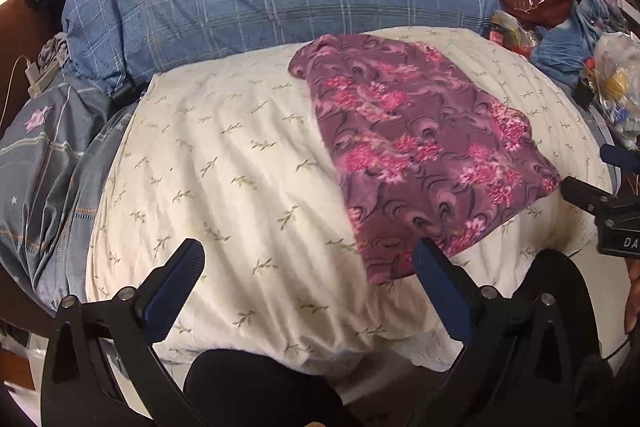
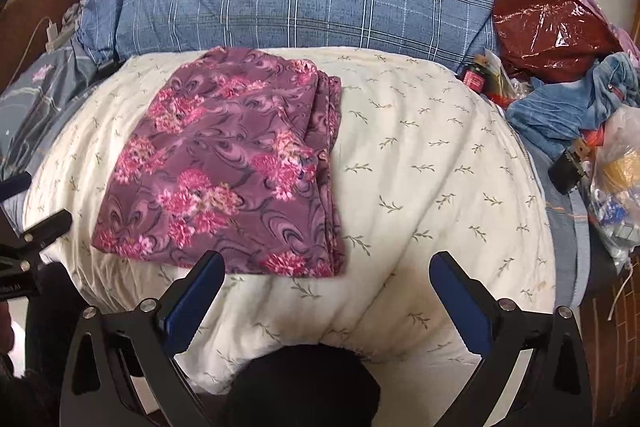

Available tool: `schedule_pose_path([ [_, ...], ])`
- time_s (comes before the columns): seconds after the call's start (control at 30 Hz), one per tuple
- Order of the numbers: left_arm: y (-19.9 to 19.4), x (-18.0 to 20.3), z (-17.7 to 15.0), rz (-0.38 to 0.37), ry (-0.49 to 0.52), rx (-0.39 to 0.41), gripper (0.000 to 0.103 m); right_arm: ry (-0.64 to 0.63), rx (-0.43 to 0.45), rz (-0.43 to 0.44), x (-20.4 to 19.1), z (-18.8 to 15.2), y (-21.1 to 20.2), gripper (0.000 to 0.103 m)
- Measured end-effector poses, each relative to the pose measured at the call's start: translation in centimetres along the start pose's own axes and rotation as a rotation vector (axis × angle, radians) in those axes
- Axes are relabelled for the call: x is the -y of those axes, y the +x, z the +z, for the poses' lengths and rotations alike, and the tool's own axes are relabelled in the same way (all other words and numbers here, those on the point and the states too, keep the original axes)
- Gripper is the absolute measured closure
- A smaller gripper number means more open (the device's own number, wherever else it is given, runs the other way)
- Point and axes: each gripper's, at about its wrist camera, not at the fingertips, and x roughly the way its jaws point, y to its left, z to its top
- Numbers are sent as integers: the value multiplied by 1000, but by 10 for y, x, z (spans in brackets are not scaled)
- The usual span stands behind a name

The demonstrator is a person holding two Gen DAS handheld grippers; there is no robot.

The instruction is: Fold small clothes

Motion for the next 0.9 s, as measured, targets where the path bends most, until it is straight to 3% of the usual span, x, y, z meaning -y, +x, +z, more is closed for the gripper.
schedule_pose_path([
  [0.33,-5,-20,-11,17,-63,-13,0,37,-21,-30,27,-10,-13,0],
  [0.9,-16,5,-15,6,13,-8,0,44,2,-25,31,-15,-25,0],
])
